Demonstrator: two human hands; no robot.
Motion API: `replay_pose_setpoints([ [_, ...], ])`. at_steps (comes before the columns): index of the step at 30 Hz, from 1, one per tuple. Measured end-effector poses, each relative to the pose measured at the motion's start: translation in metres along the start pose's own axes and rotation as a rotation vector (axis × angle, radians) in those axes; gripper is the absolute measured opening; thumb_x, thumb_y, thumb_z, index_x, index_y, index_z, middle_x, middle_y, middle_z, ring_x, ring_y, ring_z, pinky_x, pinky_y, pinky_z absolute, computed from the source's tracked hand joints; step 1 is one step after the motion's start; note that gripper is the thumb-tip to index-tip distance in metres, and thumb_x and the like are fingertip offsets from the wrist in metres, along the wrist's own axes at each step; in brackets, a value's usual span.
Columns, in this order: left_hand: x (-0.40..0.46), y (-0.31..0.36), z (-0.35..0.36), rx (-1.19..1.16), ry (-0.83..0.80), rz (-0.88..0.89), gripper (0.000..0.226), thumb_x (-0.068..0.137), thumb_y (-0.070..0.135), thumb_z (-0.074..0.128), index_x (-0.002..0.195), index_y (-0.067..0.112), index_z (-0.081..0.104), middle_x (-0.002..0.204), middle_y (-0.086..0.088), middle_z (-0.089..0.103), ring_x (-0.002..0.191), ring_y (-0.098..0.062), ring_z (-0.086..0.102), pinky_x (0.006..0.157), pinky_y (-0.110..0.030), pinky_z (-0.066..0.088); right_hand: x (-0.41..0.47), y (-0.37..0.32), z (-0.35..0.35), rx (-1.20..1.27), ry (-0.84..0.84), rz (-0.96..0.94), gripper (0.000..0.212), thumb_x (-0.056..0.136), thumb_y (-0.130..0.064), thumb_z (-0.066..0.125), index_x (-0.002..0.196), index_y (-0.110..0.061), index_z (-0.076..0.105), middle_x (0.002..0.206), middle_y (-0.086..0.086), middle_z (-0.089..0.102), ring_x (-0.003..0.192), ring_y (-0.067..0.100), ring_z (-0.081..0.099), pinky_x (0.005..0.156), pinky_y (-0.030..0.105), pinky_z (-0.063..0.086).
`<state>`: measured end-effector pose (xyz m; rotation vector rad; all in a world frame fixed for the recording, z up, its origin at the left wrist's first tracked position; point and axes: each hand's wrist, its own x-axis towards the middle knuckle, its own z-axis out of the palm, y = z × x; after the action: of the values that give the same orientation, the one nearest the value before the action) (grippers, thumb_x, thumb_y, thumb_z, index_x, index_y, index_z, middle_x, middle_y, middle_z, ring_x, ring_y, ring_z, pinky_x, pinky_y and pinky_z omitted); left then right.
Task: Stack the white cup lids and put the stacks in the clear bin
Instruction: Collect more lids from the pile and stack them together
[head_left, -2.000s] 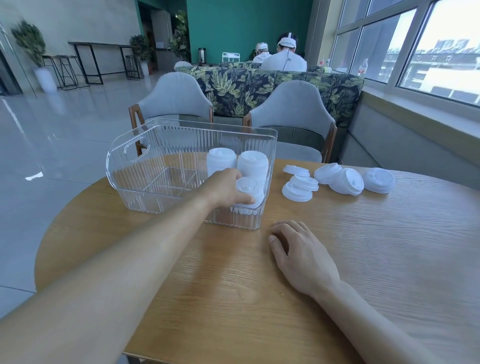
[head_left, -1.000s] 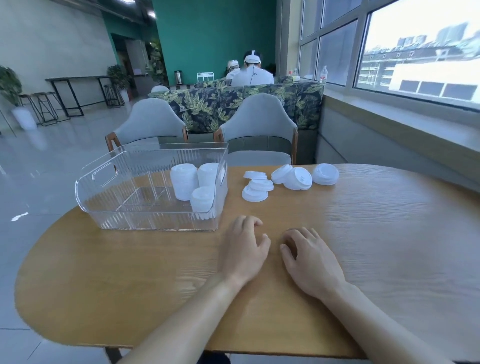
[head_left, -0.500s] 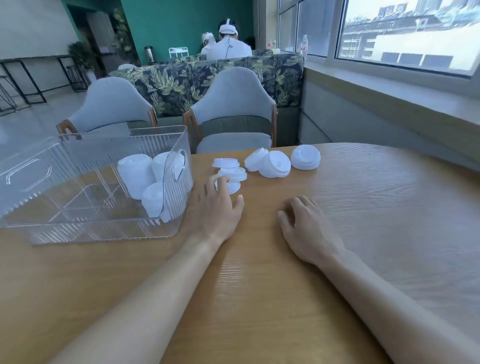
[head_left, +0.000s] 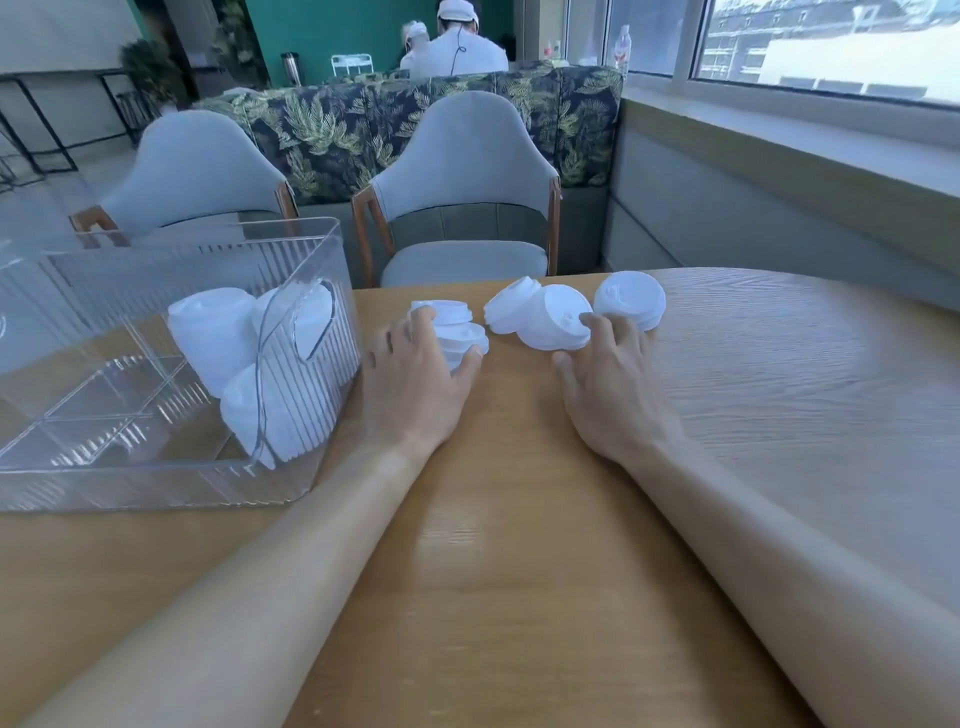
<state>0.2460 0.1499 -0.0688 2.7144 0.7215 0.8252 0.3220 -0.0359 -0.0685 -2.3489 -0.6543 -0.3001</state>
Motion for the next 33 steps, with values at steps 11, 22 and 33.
replay_pose_setpoints([
  [11,0.004,0.002,0.003,0.004,-0.007,-0.009,0.066,0.094,0.064,0.054,0.14,0.018,0.043,0.134,-0.006,0.058,0.125,-0.03,0.048,0.098,-0.041,0.042,0.048,-0.001,0.021,-0.019,0.065,0.025,0.066,0.1,-0.046,0.049,0.153,-0.011,0.029,0.153,0.012,0.035,0.139,0.029,0.025,0.111,0.044,0.029],
  [22,0.005,-0.001,0.005,-0.035,0.007,0.011,0.053,0.098,0.056,0.054,0.133,0.017,0.046,0.127,-0.007,0.057,0.121,-0.029,0.051,0.094,-0.043,0.047,0.045,-0.002,0.021,0.012,0.099,0.025,0.073,0.095,-0.052,0.057,0.152,-0.016,0.031,0.145,0.011,0.039,0.131,0.031,0.032,0.109,0.044,0.031],
  [33,-0.003,0.002,-0.007,-0.177,0.028,-0.029,0.044,0.091,0.046,0.064,0.12,0.017,0.046,0.121,-0.002,0.056,0.113,-0.025,0.054,0.082,-0.04,0.046,0.011,-0.004,0.005,0.085,0.085,0.008,0.073,0.095,-0.051,0.06,0.152,-0.018,0.03,0.148,0.008,0.034,0.137,0.025,0.03,0.111,0.043,0.034],
])
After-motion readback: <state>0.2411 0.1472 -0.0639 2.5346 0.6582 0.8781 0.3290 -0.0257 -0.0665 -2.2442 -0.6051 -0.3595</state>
